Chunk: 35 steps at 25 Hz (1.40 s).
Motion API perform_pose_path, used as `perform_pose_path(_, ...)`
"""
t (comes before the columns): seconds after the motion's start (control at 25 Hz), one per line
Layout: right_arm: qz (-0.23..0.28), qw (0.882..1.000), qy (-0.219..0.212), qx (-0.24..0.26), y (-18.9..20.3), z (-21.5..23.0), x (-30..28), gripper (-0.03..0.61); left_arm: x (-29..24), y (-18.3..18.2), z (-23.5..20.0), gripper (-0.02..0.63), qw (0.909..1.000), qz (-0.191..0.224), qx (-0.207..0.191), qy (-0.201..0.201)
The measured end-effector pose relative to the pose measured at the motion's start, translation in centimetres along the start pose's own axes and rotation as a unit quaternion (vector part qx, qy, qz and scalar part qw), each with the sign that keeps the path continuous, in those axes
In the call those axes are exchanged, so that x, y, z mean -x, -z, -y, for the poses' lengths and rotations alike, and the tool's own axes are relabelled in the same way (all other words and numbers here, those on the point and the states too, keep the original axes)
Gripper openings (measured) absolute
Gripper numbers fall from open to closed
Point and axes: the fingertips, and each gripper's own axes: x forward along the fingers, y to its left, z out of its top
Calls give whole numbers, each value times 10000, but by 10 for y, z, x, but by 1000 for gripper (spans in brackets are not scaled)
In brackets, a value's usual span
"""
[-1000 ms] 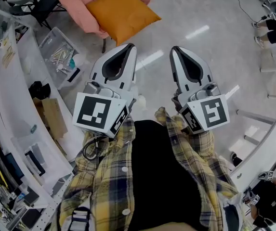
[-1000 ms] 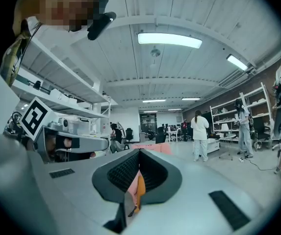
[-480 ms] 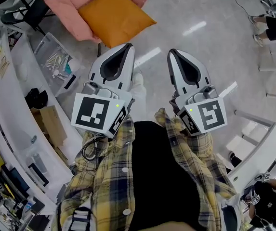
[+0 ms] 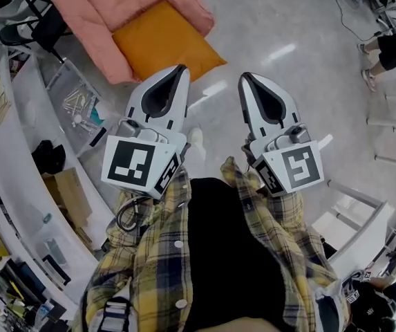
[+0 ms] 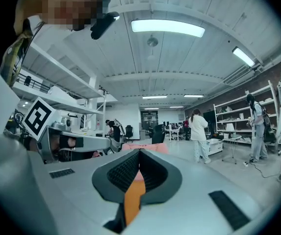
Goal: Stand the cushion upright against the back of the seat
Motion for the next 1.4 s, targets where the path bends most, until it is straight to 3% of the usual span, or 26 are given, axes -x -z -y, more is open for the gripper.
perform_pose_path(0.4, -259, 9980, -580, -55, 6, 6, -59, 17, -15, -3, -52, 5, 9981, -3, 241, -575)
perform_pose_path(0.92, -340, 9819, -1864, 56, 2, 51, -140, 17, -82, -18, -91, 5, 9850, 124, 366, -1685)
perform_pose_path(1.04, -345, 9751, -2191, 86, -3, 68, -153, 17, -95, -23, -97, 5, 9776, 184, 386, -2063)
perform_pose_path(1.4, -478, 9499, -3089, -93, 1, 89, -178, 17, -78, -14, -110, 5, 9401, 128, 704, -3334)
